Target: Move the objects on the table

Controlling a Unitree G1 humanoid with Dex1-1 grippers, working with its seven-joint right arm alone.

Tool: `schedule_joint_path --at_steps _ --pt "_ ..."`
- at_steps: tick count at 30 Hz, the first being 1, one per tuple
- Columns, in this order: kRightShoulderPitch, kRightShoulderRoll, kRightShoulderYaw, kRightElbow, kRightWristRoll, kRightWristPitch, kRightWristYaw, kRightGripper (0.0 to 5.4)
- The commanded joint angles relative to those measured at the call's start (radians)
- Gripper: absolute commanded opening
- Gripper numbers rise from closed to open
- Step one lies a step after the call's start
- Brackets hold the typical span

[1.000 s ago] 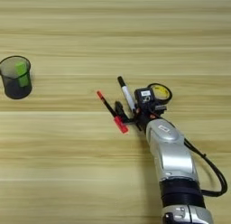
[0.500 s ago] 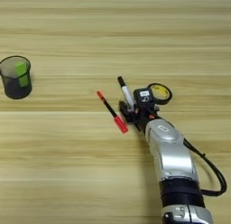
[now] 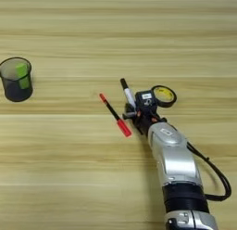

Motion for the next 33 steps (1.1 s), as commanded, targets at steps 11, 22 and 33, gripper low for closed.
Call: schedule_joint_path --at_steps 11,22,33 --pt "-0.083 -0.018 0.008 -0.059 0.005 -0.020 0.006 0.77" --pt "-0.164 0.003 0.087 -0.161 -0.012 0.020 0.028 0.77" --pt "-0.125 0.082 0.219 -0.210 -0.025 0.074 0.063 0.77"
